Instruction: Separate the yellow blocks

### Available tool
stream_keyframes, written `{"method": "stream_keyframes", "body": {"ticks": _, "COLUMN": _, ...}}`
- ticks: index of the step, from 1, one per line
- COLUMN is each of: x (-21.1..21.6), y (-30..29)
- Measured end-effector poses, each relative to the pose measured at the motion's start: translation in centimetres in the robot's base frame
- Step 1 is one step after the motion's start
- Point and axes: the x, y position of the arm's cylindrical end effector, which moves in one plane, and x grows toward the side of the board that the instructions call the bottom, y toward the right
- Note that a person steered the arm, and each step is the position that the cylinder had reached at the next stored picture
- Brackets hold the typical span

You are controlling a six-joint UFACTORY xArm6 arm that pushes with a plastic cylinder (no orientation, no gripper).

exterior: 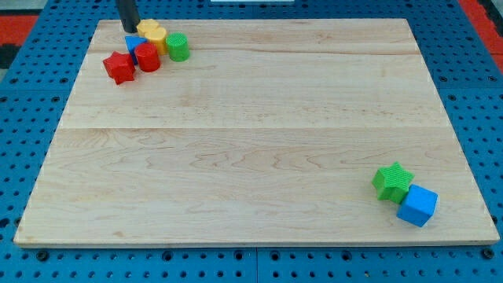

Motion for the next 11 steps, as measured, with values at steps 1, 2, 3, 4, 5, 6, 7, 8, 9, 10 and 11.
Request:
{"method": "stream_keyframes", "body": {"ticks": 1, "x": 1.1, "y": 0.1}}
{"method": "stream_keyframes", "body": {"ticks": 2, "x": -2.6, "y": -1.5}}
{"method": "stream_keyframes", "body": {"ticks": 3, "x": -3.8, "y": -2.1}}
{"method": "stream_keyframes", "body": {"ticks": 4, "x": -1.9, "y": 1.1}}
{"method": "stream_keyframes", "body": {"ticks": 5, "x": -0.4, "y": 1.7}}
{"method": "stream_keyframes", "body": {"ticks": 6, "x": 2.0, "y": 4.3}}
{"method": "stream_keyframes", "body": {"ticks": 7, "x": 5.4, "y": 6.1}}
{"method": "stream_keyframes", "body": {"ticks": 8, "x": 8.5, "y": 6.8}}
{"method": "stream_keyframes", "body": {"ticks": 9, "x": 10.6, "y": 8.4}}
{"method": "stream_keyframes", "body": {"ticks": 10, "x": 9.0, "y": 9.5}}
{"method": "stream_keyframes", "body": {"ticks": 11, "x": 8.3, "y": 12.0}}
